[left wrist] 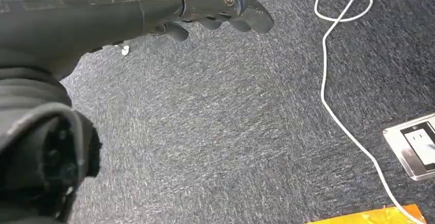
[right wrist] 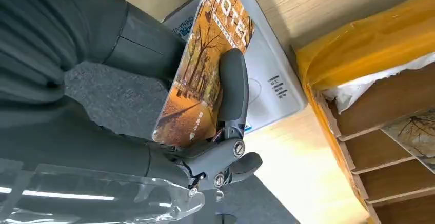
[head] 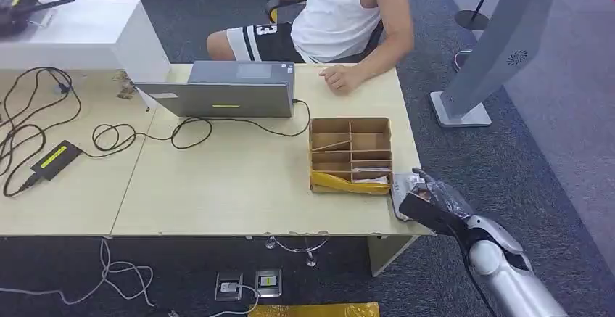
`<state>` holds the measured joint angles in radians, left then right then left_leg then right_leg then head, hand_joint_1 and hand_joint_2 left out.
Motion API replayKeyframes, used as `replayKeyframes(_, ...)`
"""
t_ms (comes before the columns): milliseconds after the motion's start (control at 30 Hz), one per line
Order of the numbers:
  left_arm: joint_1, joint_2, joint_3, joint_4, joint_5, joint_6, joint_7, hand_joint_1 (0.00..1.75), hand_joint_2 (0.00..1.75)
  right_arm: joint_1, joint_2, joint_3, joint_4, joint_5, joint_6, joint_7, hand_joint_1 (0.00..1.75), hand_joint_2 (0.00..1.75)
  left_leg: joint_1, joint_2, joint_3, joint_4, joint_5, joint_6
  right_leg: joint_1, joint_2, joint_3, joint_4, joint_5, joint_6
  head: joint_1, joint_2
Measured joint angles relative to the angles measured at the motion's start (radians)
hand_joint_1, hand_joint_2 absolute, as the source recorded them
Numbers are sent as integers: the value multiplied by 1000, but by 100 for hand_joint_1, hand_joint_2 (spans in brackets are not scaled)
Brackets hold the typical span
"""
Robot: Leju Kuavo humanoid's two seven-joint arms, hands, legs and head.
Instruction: Pass the card to the sensor for recognition and then transmit it.
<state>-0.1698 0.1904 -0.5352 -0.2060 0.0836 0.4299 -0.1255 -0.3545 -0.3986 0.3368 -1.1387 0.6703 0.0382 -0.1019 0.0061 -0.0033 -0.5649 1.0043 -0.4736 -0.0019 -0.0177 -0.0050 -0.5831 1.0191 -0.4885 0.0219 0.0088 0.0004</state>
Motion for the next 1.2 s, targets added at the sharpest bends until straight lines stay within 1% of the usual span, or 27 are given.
replayKeyframes(300,0,0,0,0,-4,0,0,0,0,-14,-1,-3,2,-8,-43,-8,175,175,0,0,0,0,0,0,0,0,0,0,0,0,0,0)
replayKeyframes(433,1,0,0,0,-9,1,0,0,0,-56,-5,-30,-3,-29,-74,-20,175,175,0,0,-1,0,0,0,0,0,0,0,0,0,0,0)
replayKeyframes(567,0,-2,0,0,-14,2,0,0,0,-136,-15,-68,-13,-35,-95,-31,175,175,0,0,-1,0,0,0,0,0,0,0,0,0,0,0)
replayKeyframes(667,-1,-4,-1,0,-15,3,0,0,0,-206,-17,-91,-17,-20,-113,-53,171,175,0,0,-1,0,0,0,0,0,0,0,0,0,0,0)
replayKeyframes(733,-4,-6,-1,0,-19,2,0,0,0,-259,-20,-98,-17,3,-130,-73,171,175,0,1,-1,0,0,0,0,0,0,0,0,0,0,0)
replayKeyframes(833,-8,-11,-1,0,-27,0,0,0,0,-332,-22,-101,-12,32,-132,-93,175,175,0,0,-1,0,0,0,0,0,-1,0,1,0,0,0)
replayKeyframes(900,-13,-12,-1,0,-34,-2,1,0,0,-384,-23,-99,-4,52,-132,-105,169,175,0,0,-1,0,0,0,0,0,-1,1,1,0,0,0)
replayKeyframes(967,-20,-15,-2,0,-44,-7,7,0,0,-439,-21,-91,14,83,-133,-123,168,175,0,0,-2,0,0,0,0,0,-1,1,1,0,0,0)
replayKeyframes(1000,-25,-15,-3,0,-50,-12,11,0,0,-466,-19,-84,32,103,-138,-133,171,175,0,0,-2,0,0,0,0,0,-1,1,1,0,0,0)
replayKeyframes(1100,-40,-17,-11,-1,-65,-23,19,0,0,-543,-6,-58,93,149,-158,-158,168,175,0,0,-2,0,0,0,0,0,-1,1,1,0,0,0)
replayKeyframes(1167,-49,-18,-19,-2,-74,-31,26,0,0,-592,11,-34,146,192,-174,-175,169,175,0,0,-2,0,1,0,0,0,-1,1,1,0,0,0)
replayKeyframes(1200,-53,-18,-20,-2,-78,-33,29,0,0,-618,22,-20,180,218,-184,-184,173,175,0,0,-2,0,1,0,0,0,-1,2,1,0,0,0)
